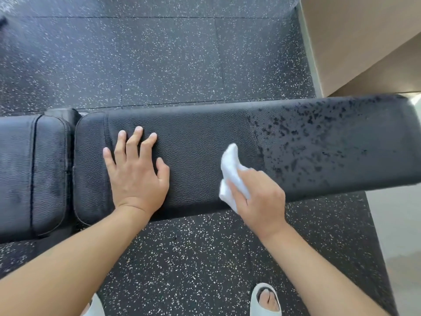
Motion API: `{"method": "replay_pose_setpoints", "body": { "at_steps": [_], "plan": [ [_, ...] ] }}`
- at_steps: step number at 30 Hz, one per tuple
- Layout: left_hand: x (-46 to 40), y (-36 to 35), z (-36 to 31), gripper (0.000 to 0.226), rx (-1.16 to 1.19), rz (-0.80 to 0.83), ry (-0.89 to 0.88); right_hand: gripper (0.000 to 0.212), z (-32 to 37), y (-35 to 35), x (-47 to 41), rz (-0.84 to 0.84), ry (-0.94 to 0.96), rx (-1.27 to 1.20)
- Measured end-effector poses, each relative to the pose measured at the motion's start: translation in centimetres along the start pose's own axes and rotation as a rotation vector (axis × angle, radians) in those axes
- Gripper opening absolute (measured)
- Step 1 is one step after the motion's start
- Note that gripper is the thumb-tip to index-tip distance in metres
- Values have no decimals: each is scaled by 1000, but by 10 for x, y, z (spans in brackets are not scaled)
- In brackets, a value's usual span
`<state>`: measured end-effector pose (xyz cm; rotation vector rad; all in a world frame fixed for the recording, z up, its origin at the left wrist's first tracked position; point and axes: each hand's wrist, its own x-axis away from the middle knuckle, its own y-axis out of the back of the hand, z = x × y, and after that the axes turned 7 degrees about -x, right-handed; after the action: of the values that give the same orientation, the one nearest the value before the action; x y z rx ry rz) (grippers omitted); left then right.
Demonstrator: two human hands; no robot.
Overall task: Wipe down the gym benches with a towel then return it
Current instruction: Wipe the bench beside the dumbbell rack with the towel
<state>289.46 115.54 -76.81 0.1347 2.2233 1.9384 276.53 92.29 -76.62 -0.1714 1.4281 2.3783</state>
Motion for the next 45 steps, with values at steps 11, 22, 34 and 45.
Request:
{"method": "replay_pose_setpoints", "body": {
  "at_steps": [11,22,34,45],
  "plan": [
    [1,0,-1,56,19,-23,6,31,-28,-40,-209,50,-273,168],
    [-8,22,-13,55,-135,208,10,18,18,-3,-22,38,-137,51],
    [-11,3,-135,59,-15,200,-161,20,-33,30,-20,200,136,22],
    [-4,-13,-139,63,-45,102,-135,37,-66,-22,-209,81,-86,110]
  ]
}}
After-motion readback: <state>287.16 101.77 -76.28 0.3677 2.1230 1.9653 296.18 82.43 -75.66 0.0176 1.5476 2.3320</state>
